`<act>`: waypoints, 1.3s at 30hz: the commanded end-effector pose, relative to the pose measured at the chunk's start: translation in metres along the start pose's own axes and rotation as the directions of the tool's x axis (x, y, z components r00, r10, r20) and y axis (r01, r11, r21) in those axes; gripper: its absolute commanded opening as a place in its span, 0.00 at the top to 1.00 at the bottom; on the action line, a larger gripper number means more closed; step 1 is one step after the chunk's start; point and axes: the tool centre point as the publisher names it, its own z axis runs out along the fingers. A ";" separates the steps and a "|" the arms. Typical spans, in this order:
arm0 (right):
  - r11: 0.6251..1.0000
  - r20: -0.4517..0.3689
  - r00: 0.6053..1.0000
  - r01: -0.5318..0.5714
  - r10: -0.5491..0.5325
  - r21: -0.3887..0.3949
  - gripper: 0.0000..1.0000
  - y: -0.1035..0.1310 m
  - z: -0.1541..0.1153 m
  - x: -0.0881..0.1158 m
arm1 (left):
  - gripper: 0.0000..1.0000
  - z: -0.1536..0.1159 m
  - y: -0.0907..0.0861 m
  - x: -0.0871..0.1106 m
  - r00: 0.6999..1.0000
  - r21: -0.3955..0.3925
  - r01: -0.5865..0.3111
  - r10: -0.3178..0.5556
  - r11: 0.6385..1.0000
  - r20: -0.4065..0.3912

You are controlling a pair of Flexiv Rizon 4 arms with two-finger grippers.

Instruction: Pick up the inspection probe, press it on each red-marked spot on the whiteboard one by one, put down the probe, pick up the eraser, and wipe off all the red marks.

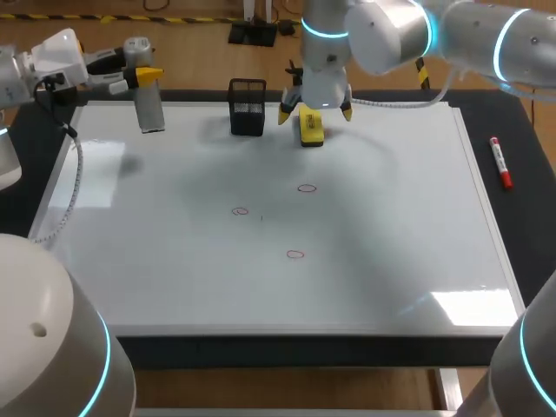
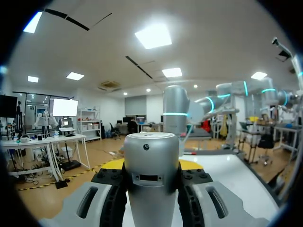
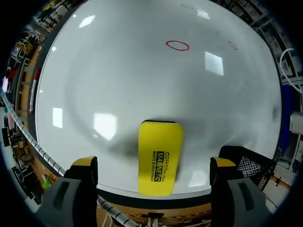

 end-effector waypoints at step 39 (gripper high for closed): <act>0.965 -0.009 0.965 -0.262 0.263 0.007 1.00 0.018 -0.043 0.069 | 1.00 0.000 -0.001 0.001 1.000 -0.001 -0.001 0.001 1.000 0.001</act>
